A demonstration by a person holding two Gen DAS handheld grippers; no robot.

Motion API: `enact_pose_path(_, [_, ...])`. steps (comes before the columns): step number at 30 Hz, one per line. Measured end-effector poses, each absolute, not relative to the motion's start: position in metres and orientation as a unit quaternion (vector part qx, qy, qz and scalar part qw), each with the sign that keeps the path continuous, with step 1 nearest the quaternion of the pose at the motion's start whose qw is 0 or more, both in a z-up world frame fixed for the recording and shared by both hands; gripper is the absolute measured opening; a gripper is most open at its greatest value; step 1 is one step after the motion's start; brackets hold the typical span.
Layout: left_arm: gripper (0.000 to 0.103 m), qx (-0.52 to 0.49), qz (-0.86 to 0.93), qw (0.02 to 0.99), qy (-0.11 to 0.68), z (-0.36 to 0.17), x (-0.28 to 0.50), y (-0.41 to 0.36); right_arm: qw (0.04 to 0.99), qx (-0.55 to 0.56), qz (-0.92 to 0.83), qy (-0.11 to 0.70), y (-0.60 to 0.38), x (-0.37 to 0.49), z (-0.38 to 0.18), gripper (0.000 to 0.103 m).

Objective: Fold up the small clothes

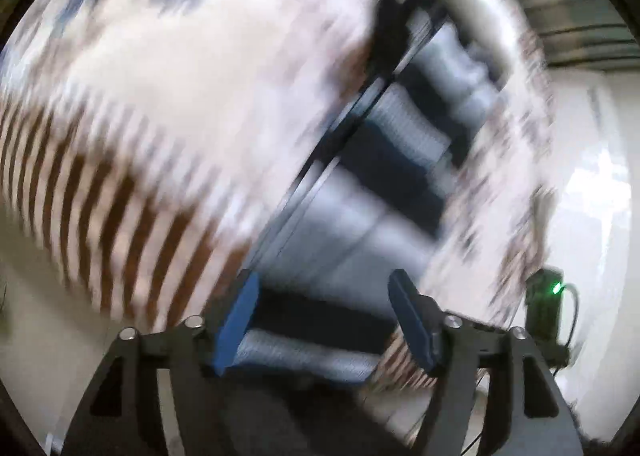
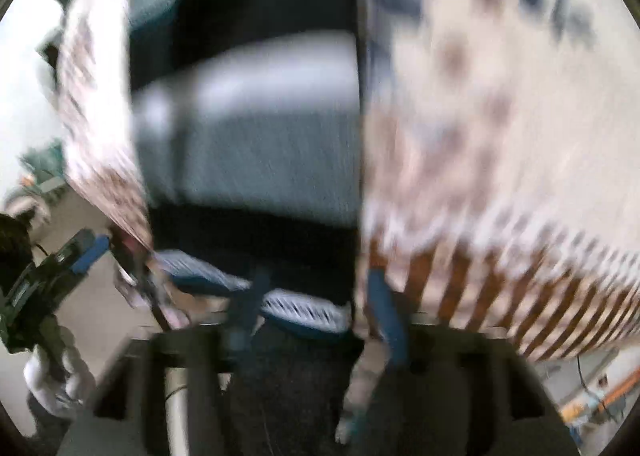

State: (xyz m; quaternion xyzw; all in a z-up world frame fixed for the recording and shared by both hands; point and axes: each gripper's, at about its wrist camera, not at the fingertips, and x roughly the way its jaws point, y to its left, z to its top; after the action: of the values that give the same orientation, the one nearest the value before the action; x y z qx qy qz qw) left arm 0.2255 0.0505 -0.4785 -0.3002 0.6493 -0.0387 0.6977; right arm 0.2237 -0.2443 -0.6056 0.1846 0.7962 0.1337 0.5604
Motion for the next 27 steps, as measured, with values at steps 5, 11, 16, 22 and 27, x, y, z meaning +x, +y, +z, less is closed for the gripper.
enact_pose_path(5, [0.066, -0.314, -0.065, 0.74, 0.591, -0.48, 0.366, 0.036, 0.63, 0.246, 0.11, 0.728, -0.297, 0.324, -0.568, 0.063])
enact_pose_path(11, [0.066, -0.299, -0.093, 0.728, 0.61, -0.551, 0.521, 0.0, 0.682, 0.262, 0.073, 0.679, -0.319, 0.478, -0.562, 0.063])
enact_pose_path(16, [0.008, -0.244, -0.126, 0.745, 0.608, -0.571, 0.549, -0.015, 0.691, 0.285, 0.051, 0.662, -0.32, 0.57, -0.581, 0.063])
enact_pose_path(22, [0.008, -0.251, -0.145, 0.784, 0.549, -0.527, 0.536, 0.013, 0.699, 0.294, 0.046, 0.65, -0.304, 0.613, -0.604, 0.038])
enact_pose_path(27, [0.008, -0.277, -0.115, 0.751, 0.589, -0.577, 0.559, 0.041, 0.733, 0.239, 0.044, 0.635, -0.279, 0.624, -0.602, 0.003])
